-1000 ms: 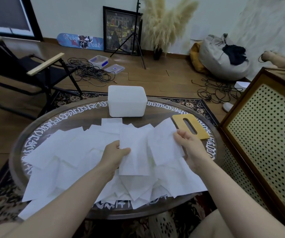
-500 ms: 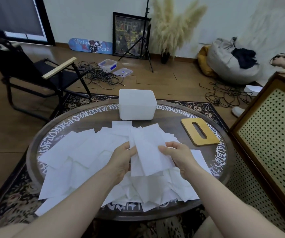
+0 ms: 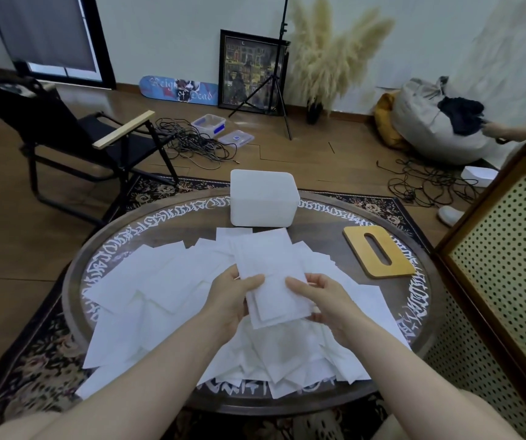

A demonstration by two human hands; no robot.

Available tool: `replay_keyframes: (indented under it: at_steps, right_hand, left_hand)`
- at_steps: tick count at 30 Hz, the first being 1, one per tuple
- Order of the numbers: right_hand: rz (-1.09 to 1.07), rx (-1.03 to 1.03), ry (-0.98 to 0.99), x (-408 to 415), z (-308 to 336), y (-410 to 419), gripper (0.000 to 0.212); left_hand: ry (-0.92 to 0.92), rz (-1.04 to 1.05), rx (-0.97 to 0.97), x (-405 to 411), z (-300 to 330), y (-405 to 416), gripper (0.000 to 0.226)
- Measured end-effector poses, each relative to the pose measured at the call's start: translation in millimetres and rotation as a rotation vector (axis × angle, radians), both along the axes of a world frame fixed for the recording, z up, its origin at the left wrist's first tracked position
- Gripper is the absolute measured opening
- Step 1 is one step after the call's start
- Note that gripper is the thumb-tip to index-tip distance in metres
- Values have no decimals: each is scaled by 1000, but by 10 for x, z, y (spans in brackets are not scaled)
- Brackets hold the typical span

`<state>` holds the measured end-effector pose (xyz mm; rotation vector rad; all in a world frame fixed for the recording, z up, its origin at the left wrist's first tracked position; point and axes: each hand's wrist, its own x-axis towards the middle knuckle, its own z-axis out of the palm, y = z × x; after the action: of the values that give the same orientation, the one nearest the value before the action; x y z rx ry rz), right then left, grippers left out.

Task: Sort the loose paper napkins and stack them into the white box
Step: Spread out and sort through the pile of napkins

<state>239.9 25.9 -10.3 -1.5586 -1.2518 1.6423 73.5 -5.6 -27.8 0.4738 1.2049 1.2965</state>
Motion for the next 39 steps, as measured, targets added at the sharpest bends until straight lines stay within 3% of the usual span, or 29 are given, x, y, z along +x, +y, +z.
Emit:
replay_keyframes:
  at_steps: [4,7,11,13,15,17,20,25,39]
  right_hand:
    - [128,-229,109,13,-3,-11,44]
    - [168,-194,191,-35,-16,-27,33]
    - [76,237,-126,49,-16,71,14]
    - [96,460,-264,116,-41,128,8]
    - [85,566,-293,118,-78,138,6]
    - [61,618,-276,81,-112,123,5]
    - [19,625,-196,36,-168,111,1]
    - [35,533,-88,41,-245,90,16]
    - [43,551,-179,84,-406,39,15]
  left_hand:
    - [-211,86,45,21,11,8,24]
    - [-212,118,76,16,20,6,31]
    - [-50,141,181,-221,100,49,33]
    - [159,93,206,-373,143,63,36]
    - [358,-11,239,-436,147,55,38]
    - [421,-60,278,-411,111,28,34]
    - [422,-20,289,-341,26,0,28]
    - [353,26,234,-331,-136,12,32]
    - [509,-5,243,-219,-331,-73,31]
